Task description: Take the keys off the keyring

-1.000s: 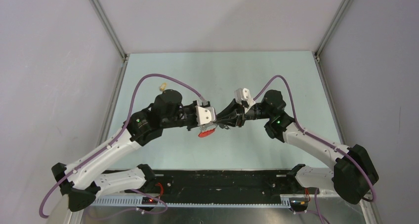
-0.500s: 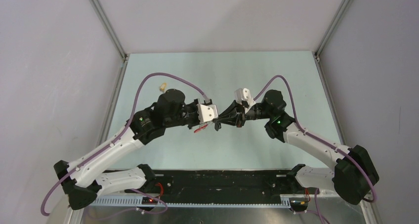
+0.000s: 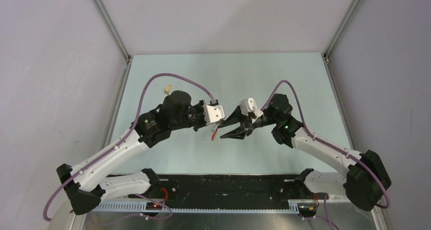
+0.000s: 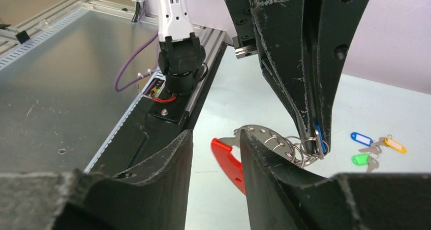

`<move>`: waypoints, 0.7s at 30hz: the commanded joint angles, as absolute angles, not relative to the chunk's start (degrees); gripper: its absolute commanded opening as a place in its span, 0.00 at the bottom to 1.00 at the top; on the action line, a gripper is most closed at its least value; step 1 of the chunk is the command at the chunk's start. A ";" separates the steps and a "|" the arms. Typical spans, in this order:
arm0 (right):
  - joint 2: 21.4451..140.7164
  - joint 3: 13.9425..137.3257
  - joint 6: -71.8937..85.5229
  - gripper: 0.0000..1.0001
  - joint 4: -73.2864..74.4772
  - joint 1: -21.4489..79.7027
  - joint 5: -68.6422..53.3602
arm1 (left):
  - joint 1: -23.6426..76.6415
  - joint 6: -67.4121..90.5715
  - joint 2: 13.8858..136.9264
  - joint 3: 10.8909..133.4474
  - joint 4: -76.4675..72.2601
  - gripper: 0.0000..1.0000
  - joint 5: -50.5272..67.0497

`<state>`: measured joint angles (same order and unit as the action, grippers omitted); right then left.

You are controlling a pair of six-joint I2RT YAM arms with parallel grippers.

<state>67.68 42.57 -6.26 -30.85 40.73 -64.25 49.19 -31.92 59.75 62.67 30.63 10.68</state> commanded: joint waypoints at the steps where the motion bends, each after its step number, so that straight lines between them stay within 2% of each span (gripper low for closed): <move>1: 65.02 44.66 -8.74 0.40 -28.82 39.48 -63.40 | 48.82 -31.78 57.95 63.68 27.03 0.00 12.01; 5: 63.57 44.36 -7.70 0.32 -29.30 37.71 -59.66 | 48.86 -31.84 57.75 63.48 26.88 0.00 12.82; 13: 61.06 41.66 -2.56 0.25 -38.54 35.37 -53.97 | 48.79 -31.90 57.49 63.41 26.76 0.00 13.58; 17: 59.62 41.66 -0.28 0.25 -41.31 35.92 -53.27 | 48.91 -31.62 58.04 63.49 26.76 0.00 12.90; 21: 57.70 42.30 -3.40 0.27 -37.93 39.15 -49.12 | 48.92 -30.09 59.79 64.37 26.81 0.00 10.91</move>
<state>60.27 41.65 -1.98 -36.80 36.58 -53.67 49.19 -31.83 59.18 62.67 30.52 12.14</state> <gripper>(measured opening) 0.263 0.023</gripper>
